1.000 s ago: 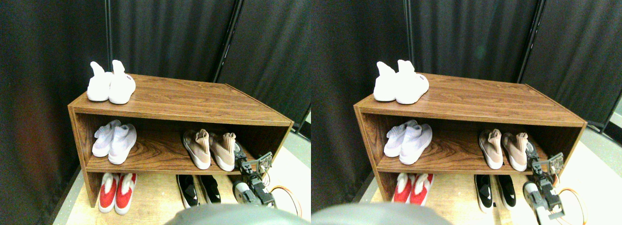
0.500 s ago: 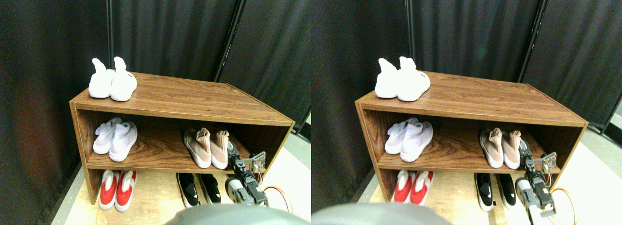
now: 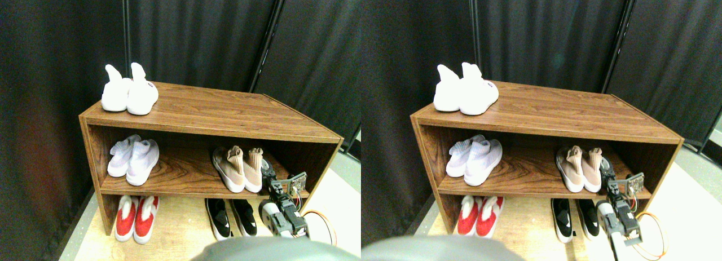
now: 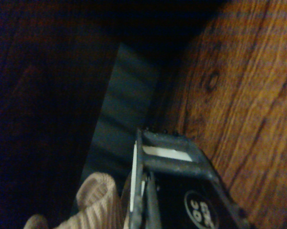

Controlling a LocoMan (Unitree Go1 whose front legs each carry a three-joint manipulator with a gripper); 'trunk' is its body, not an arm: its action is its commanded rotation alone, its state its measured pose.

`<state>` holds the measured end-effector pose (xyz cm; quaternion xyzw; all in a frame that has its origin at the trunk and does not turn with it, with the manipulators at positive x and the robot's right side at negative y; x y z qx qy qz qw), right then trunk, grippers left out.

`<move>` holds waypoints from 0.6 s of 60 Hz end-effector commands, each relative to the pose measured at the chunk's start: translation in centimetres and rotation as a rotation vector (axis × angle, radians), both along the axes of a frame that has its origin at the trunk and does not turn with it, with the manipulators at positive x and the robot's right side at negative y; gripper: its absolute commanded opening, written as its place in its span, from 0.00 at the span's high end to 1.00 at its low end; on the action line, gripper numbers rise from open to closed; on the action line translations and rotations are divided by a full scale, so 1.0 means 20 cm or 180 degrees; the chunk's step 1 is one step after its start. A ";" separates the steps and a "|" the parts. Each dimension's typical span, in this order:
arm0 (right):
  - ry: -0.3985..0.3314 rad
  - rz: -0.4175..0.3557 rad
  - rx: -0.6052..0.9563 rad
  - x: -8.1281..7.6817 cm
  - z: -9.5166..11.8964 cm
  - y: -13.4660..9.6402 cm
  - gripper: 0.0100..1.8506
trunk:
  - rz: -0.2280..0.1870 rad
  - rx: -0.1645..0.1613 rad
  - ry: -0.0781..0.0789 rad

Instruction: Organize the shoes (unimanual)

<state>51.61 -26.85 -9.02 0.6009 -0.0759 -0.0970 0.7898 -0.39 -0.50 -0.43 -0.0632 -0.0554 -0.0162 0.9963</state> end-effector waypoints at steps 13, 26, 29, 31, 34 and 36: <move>-0.0143 0.0096 -0.0154 -0.03 0.09 -0.06 0.97 | -0.0047 -0.0013 0.0054; -0.0216 0.0127 -0.0285 -0.10 0.15 -0.07 0.97 | -0.0086 0.0016 0.0046; -0.0265 0.0193 -0.0384 -0.13 0.17 -0.08 0.97 | -0.0091 0.0024 0.0041; -0.0269 0.0199 -0.0392 -0.14 0.17 -0.09 0.97 | -0.0096 0.0026 0.0042; -0.0305 0.0213 -0.0483 -0.17 0.19 -0.09 0.97 | -0.0102 0.0030 0.0038; -0.0334 0.0249 -0.0508 -0.19 0.20 -0.09 0.97 | -0.0110 0.0033 0.0034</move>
